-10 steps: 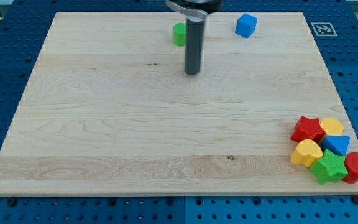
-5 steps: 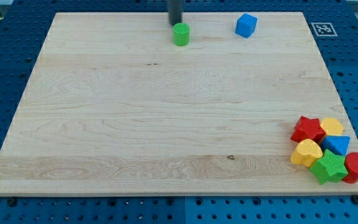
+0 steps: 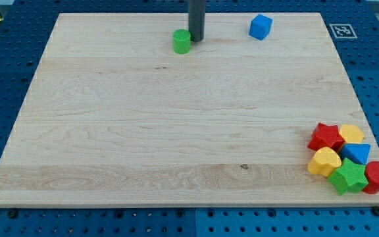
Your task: Slide the green circle towards the bottom right
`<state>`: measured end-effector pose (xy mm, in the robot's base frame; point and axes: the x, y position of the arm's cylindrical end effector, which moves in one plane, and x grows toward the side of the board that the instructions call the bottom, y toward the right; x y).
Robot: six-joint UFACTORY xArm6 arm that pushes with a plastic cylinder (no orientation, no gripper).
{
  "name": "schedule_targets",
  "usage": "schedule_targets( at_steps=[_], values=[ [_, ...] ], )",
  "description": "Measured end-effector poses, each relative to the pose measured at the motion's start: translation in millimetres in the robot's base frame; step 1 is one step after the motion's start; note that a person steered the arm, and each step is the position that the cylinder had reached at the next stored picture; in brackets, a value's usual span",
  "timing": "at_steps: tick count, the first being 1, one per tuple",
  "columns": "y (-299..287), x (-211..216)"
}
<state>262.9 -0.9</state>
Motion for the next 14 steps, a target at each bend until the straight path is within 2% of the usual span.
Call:
schedule_targets(
  at_steps=[1, 2, 4, 5, 6, 7, 8, 9, 10, 12, 14],
  values=[
    [-30.8, -24.0],
    [-46.8, -13.1],
    [-1.8, 90.6],
    [22.9, 97.6],
    [15.6, 51.1],
    [23.2, 29.8],
    [57.2, 78.1],
    [85.5, 147.7],
    [94.9, 191.5],
    [54.5, 173.1],
    [65.2, 251.3]
  ],
)
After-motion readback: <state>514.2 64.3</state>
